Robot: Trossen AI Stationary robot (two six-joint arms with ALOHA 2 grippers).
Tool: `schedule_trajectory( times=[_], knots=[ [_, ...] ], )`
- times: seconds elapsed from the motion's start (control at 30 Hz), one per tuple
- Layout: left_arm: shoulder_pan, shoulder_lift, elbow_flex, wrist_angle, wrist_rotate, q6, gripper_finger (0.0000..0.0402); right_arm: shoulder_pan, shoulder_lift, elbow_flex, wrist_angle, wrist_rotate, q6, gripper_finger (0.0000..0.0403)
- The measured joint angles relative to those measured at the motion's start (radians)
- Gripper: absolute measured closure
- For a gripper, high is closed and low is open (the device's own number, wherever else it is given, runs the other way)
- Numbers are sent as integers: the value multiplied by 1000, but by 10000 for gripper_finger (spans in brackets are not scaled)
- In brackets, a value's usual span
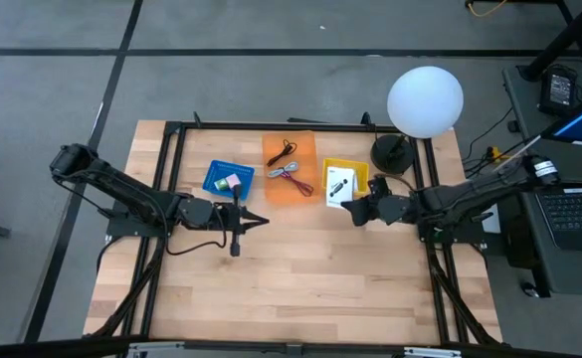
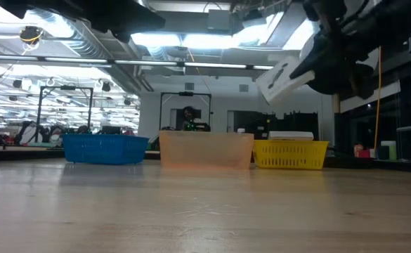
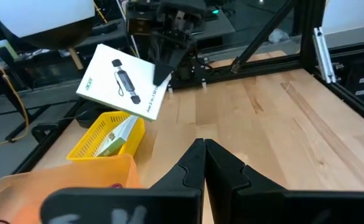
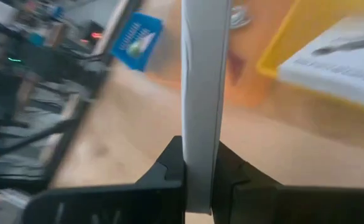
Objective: Pick and place items into bin
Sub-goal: Put the white USB box into the yellow bin
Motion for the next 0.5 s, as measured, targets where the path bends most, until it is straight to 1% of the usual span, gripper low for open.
schedule_trajectory(
  times=[0.1,0.17,0.3,0.43,0.5],
  knots=[
    [0,0,0,0,14,-5,398,-30,-25,-76,158,-72,11,383],
    [0,0,0,0,29,-5,400,-54,-36,-126,226,-107,61,383],
    [-2,0,0,0,35,-23,399,-100,-49,-199,259,-146,124,383],
    [-12,0,0,1,35,-23,400,-135,-50,-233,345,-153,101,383],
    [-16,0,0,1,35,-23,400,-160,-50,-238,366,-176,97,383]
  ],
)
